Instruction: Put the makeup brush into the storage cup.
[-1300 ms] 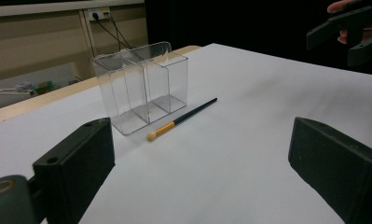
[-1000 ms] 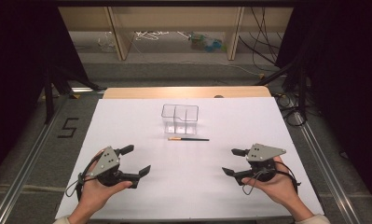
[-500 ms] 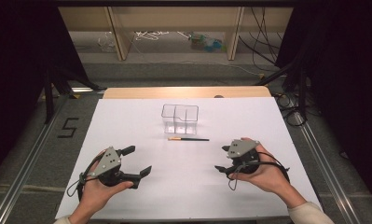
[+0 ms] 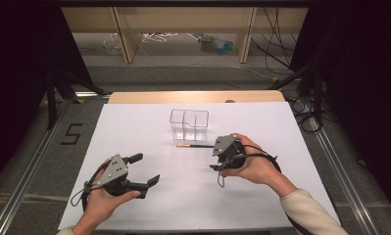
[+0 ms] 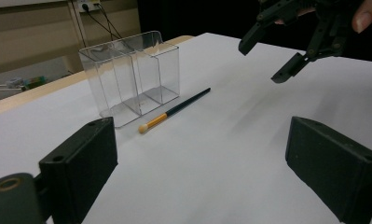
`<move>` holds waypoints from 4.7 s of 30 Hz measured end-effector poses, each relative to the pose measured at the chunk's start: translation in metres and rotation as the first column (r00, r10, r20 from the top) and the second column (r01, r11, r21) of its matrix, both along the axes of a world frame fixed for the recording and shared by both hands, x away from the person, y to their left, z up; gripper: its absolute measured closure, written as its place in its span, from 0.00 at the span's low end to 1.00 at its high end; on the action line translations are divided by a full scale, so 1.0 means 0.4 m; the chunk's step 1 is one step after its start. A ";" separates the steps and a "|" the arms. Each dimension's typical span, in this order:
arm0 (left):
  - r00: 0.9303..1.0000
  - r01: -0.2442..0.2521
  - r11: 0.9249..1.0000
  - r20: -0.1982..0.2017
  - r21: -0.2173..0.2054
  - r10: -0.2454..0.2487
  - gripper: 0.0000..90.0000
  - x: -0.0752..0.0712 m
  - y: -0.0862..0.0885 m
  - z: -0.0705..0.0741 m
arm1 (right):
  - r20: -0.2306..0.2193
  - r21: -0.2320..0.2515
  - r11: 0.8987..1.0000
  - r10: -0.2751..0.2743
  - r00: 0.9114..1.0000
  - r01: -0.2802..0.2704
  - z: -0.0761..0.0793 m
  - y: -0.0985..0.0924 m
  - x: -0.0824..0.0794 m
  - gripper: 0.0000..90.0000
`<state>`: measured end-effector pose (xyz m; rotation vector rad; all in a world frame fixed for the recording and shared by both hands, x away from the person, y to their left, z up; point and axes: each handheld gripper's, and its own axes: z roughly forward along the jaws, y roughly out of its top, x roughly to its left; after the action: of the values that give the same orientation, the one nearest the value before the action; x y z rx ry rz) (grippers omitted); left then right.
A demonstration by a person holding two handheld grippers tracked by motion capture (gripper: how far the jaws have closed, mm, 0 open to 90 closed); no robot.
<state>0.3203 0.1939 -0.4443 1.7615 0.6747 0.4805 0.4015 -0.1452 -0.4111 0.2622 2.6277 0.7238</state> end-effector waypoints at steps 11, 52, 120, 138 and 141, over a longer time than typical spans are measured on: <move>1.000 0.004 1.000 -0.002 0.004 -0.004 0.10 0.000 -0.003 -0.001 | -0.047 -0.069 0.998 0.007 0.999 -0.010 -0.014 0.068 0.069 0.37; 1.000 0.007 1.000 -0.004 0.001 -0.007 0.10 0.001 -0.004 -0.002 | -0.257 -0.145 0.989 -0.057 0.965 0.019 -0.100 0.130 0.233 0.39; 1.000 0.005 1.000 0.012 -0.013 -0.005 0.11 0.002 0.000 0.000 | -0.393 -0.374 0.910 0.019 0.919 -0.178 -0.107 0.212 0.250 0.93; 1.000 0.000 1.000 0.004 -0.008 0.000 0.12 0.001 0.000 -0.001 | -0.356 -0.293 0.939 0.067 0.932 -0.179 -0.084 0.185 0.235 0.93; 1.000 0.005 1.000 0.016 -0.001 -0.005 0.12 0.004 0.001 0.000 | -0.338 -0.258 0.948 0.093 0.936 -0.187 -0.071 0.174 0.229 0.93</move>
<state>0.3218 0.1944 -0.4444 1.7567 0.6589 0.4900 0.4933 -0.0754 -0.4395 0.1143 3.0457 0.3543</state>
